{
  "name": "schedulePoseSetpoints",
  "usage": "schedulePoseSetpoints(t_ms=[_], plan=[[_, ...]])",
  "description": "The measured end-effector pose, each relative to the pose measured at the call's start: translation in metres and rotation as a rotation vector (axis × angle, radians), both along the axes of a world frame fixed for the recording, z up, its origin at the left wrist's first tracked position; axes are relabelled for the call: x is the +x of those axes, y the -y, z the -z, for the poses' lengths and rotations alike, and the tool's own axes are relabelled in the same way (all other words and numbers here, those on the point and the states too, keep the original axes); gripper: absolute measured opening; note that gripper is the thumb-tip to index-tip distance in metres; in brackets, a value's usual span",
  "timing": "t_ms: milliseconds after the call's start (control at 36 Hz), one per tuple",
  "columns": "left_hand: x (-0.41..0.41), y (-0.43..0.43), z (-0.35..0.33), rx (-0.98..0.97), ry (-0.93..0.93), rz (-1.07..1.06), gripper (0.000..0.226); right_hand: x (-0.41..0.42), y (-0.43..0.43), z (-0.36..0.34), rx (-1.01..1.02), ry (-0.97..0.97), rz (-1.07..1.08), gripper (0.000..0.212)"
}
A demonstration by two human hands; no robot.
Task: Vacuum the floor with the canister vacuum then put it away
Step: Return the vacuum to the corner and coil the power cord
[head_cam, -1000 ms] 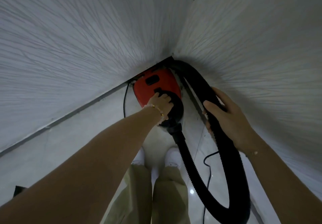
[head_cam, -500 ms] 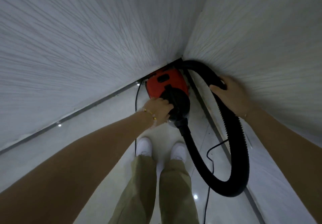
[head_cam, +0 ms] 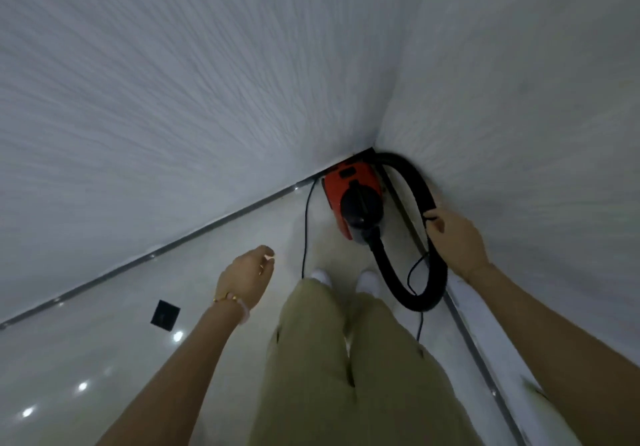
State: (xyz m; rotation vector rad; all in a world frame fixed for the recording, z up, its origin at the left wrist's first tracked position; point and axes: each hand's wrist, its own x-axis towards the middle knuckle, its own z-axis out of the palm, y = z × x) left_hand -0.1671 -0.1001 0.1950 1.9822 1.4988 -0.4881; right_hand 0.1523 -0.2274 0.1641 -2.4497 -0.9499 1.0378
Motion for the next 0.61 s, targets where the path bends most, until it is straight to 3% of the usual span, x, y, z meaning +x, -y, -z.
schedulePoseSetpoints(t_ms=[194,333,444,611], plan=[[-0.07,0.054,-0.04,-0.158,-0.01,-0.296,0.022,-0.032,0.08,-0.022,-0.252,-0.151,-0.011,0.03],[-0.089,0.075,-0.053,-0.218,0.032,-0.351,0.018,-0.05,0.119,-0.034,-0.287,-0.209,0.095,0.036],[-0.086,0.066,-0.062,-0.26,0.106,-0.286,0.015,-0.061,0.135,-0.035,-0.243,-0.209,0.199,0.033],[-0.069,0.026,-0.055,-0.29,0.107,0.056,0.022,-0.092,0.133,-0.052,-0.139,-0.164,0.495,0.03]])
